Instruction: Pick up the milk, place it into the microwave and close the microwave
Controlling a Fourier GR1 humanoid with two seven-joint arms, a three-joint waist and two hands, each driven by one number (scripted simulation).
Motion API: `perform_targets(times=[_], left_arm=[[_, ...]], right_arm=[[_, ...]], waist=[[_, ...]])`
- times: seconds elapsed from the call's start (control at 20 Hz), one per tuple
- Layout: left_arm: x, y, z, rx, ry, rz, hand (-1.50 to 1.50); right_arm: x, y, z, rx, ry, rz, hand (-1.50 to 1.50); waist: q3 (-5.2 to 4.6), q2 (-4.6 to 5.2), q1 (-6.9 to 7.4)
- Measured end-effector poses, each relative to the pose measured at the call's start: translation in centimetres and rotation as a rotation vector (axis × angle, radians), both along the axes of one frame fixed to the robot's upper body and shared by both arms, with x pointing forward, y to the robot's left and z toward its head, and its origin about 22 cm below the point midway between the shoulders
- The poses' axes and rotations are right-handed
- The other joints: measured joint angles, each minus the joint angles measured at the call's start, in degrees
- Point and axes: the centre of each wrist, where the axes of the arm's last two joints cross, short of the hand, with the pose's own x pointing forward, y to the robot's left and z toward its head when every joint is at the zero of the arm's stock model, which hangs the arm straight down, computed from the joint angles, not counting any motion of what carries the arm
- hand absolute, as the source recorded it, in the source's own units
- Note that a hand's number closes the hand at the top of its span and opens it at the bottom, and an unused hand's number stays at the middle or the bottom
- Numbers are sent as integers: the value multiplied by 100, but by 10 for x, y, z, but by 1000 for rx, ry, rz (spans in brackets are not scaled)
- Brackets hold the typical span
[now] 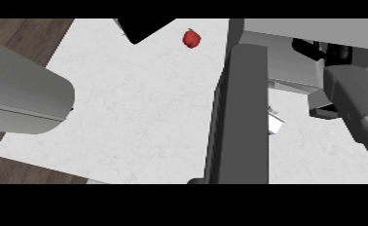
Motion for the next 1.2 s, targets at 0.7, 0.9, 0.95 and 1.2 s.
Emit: perform_targets(times=[0.7, 0.9, 0.95, 1.2], left_arm=[[12, 0, -1, 30, 7, -12, -150], [16, -2, -1, 36, 3, -17, -150], [18, -2, -2, 33, 7, -18, -150], [22, -4, -7, 35, 28, -34, -150]], right_arm=[[19, 43, 15, 14, 32, 156, -150], [25, 67, 18, -11, 65, 163, -150], [27, 73, 22, -11, 69, 162, -150], [34, 103, 30, -9, 55, 164, -150]], waist=[[-28, -36, 131], [-37, -56, 153], [-40, -62, 146], [-45, -95, 90]])
